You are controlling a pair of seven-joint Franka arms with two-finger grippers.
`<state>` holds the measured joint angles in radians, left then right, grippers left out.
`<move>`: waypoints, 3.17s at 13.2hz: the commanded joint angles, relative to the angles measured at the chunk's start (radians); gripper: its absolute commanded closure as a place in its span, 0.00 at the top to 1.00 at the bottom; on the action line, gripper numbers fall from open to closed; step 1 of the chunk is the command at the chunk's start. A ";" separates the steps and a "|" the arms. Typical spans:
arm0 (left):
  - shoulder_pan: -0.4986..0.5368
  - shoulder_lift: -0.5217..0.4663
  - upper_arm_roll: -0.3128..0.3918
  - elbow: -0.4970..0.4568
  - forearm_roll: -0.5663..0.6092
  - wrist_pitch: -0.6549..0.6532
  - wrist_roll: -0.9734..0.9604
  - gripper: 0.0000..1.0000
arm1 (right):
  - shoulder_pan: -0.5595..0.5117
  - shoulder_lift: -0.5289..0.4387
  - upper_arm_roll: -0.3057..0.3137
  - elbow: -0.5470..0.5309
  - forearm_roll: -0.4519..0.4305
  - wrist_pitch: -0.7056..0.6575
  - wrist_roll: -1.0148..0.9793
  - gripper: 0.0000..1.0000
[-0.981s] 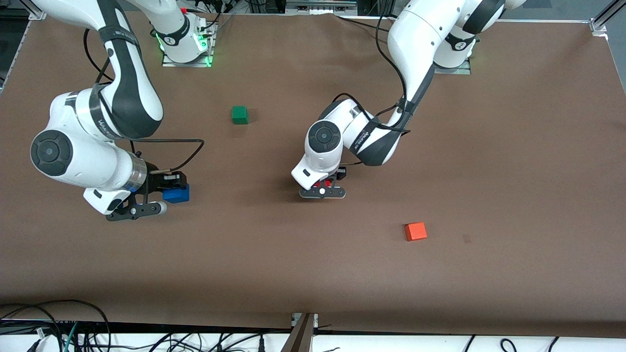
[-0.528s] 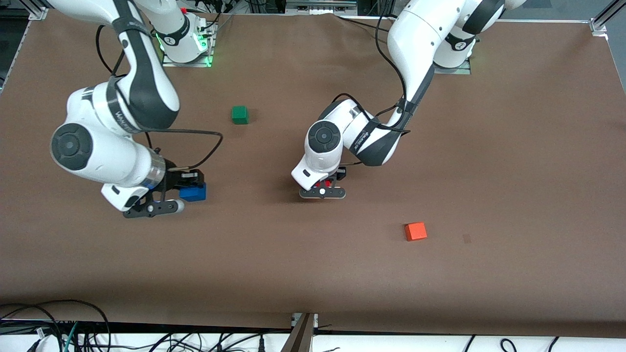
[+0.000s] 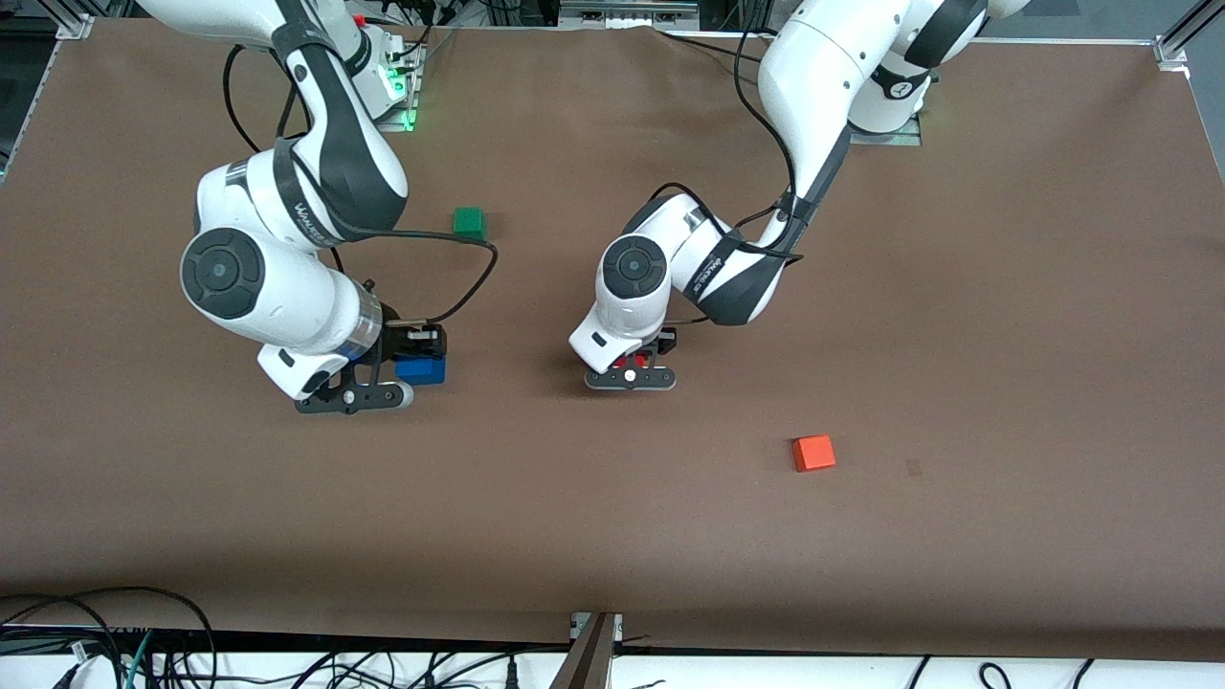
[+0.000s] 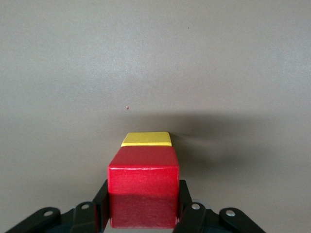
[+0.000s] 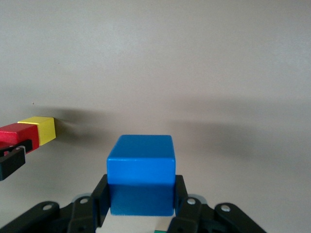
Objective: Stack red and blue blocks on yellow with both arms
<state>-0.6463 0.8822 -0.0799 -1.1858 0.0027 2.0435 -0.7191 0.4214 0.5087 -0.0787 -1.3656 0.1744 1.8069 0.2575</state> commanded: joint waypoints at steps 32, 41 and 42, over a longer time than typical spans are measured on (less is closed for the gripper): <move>0.674 -0.405 0.022 0.156 0.006 -0.635 0.589 1.00 | 0.395 0.332 -0.015 0.299 -0.117 0.210 0.479 0.10; 0.677 -0.411 0.017 0.149 0.000 -0.667 0.595 1.00 | 0.408 0.349 -0.013 0.298 -0.131 0.207 0.500 0.10; 0.678 -0.416 0.019 0.144 0.000 -0.677 0.596 1.00 | 0.408 0.350 -0.013 0.296 -0.131 0.207 0.531 0.10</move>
<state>0.0272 0.4945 -0.0573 -1.0195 0.0033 1.3874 -0.1453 0.8214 0.8429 -0.0885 -1.0997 0.0582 2.0316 0.7404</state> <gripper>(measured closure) 0.000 0.454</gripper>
